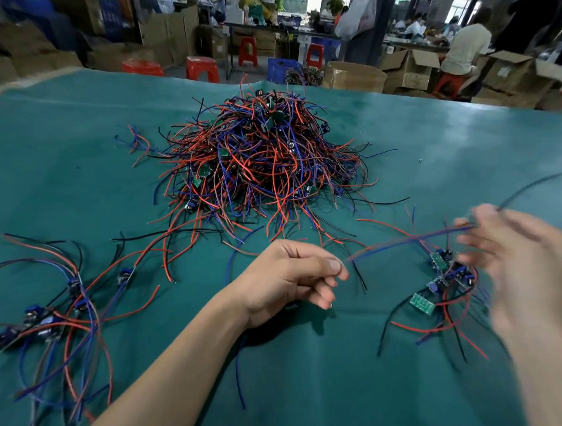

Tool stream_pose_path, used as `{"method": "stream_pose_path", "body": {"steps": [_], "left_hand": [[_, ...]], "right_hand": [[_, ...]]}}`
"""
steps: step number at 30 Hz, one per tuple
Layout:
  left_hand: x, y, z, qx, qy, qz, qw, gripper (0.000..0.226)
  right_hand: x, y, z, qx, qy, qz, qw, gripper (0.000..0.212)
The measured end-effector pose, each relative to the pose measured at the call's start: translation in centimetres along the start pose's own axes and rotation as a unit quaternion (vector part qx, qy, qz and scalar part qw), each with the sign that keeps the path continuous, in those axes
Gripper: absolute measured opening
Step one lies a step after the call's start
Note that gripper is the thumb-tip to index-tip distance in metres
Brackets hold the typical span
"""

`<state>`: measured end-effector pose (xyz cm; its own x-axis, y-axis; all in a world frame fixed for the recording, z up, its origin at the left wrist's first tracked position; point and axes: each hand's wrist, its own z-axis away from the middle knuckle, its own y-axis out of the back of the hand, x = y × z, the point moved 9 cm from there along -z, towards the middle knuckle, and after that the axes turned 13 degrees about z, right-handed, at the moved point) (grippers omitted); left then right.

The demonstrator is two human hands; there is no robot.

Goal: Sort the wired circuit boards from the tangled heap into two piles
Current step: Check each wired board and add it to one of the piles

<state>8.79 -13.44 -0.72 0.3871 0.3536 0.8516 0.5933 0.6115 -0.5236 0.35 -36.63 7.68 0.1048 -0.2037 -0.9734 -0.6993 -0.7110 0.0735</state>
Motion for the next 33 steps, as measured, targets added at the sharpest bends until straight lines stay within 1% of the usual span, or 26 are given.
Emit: {"method": "stream_pose_path", "body": {"steps": [1,2,3,4,5,6,7,8,9,10,11,13,14,15,16,18,20,21,23,24,26,29,31,33], "left_hand": [[0.0,0.1,0.0,0.001,0.0,0.008,1.0,0.011],[0.1,0.2,0.0,0.006,0.0,0.02,1.0,0.011],[0.1,0.3,0.0,0.011,-0.002,0.029,1.0,0.012],[0.1,0.3,0.0,0.015,-0.002,0.035,0.999,0.013],[0.1,0.3,0.0,0.017,-0.001,0.037,0.999,0.014],[0.1,0.3,0.0,0.02,0.0,0.039,0.999,0.014],[0.1,0.4,0.0,0.025,0.001,0.041,0.999,0.014],[0.1,0.5,0.0,0.03,0.001,0.045,0.999,0.014],[0.2,0.5,0.0,0.034,0.002,0.049,0.998,0.014],[0.2,0.5,0.0,0.036,0.002,0.052,0.998,0.014],[0.3,0.5,0.0,0.037,0.001,0.054,0.998,0.014],[0.2,0.4,0.0,0.038,0.002,0.059,0.998,0.014],[0.2,0.5,0.0,0.04,0.002,0.062,0.997,0.014],[0.2,0.5,0.0,0.043,0.003,0.064,0.997,0.015],[0.2,0.6,-0.1,0.045,0.003,0.065,0.997,0.015],[0.3,0.6,-0.1,0.046,0.002,0.064,0.997,0.016],[0.3,0.6,-0.1,0.046,0.002,0.067,0.997,0.016],[0.3,0.6,-0.1,0.046,0.003,0.069,0.997,0.016],[0.3,0.6,0.0,0.046,0.003,0.07,0.996,0.015],[0.3,0.6,0.0,0.046,0.002,0.07,0.996,0.015],[0.3,0.6,0.0,0.047,0.002,0.072,0.996,0.015],[0.2,0.7,0.0,0.053,0.004,0.076,0.996,0.016],[0.2,0.7,0.0,0.057,0.004,0.081,0.995,0.017],[0.2,0.8,0.0,0.062,0.007,0.087,0.994,0.017]], "right_hand": [[0.2,1.6,-0.9,0.002,-0.016,0.02,1.0,0.011],[0.5,2.8,-1.8,-0.01,-0.033,0.065,0.997,0.012],[0.8,3.8,-2.7,-0.026,-0.049,0.14,0.989,0.015],[1.3,4.3,-3.5,-0.046,-0.056,0.253,0.965,0.021],[1.7,4.4,-4.1,-0.076,-0.045,0.404,0.91,0.031],[2.0,4.2,-4.8,-0.092,-0.019,0.554,0.827,0.04],[1.7,3.5,-5.2,-0.09,0.011,0.659,0.747,0.044],[0.9,2.3,-5.4,-0.078,0.046,0.702,0.707,0.043],[0.0,0.6,-5.3,-0.08,0.074,0.704,0.701,0.041],[-0.7,-1.3,-5.3,-0.086,0.096,0.687,0.716,0.039],[-1.1,-3.6,-5.1,-0.097,0.117,0.684,0.714,0.037],[-1.2,-9.1,-4.3,-0.137,0.166,0.699,0.682,0.026],[-0.8,-12.2,-3.9,-0.174,0.185,0.687,0.681,0.018],[-0.4,-15.1,-3.6,-0.217,0.19,0.663,0.691,0.013],[0.2,-17.8,-3.5,-0.257,0.192,0.634,0.704,0.015],[1.5,-21.7,-3.5,-0.313,0.185,0.602,0.711,0.032],[2.6,-23.9,-4.1,-0.322,0.17,0.594,0.717,0.048],[3.1,-24.4,-4.3,-0.319,0.154,0.583,0.731,0.051],[3.8,-24.7,-4.5,-0.309,0.125,0.548,0.767,0.049],[3.8,-24.8,-4.7,-0.295,0.124,0.531,0.785,0.043],[3.4,-23.8,-5.3,-0.247,0.118,0.488,0.829,0.023],[2.7,-20.8,-6.3,-0.176,0.08,0.413,0.89,0.018],[2.2,-18.2,-6.9,-0.139,0.063,0.365,0.918,0.014],[1.9,-15.7,-7.4,-0.124,0.036,0.318,0.939,0.012]]}}
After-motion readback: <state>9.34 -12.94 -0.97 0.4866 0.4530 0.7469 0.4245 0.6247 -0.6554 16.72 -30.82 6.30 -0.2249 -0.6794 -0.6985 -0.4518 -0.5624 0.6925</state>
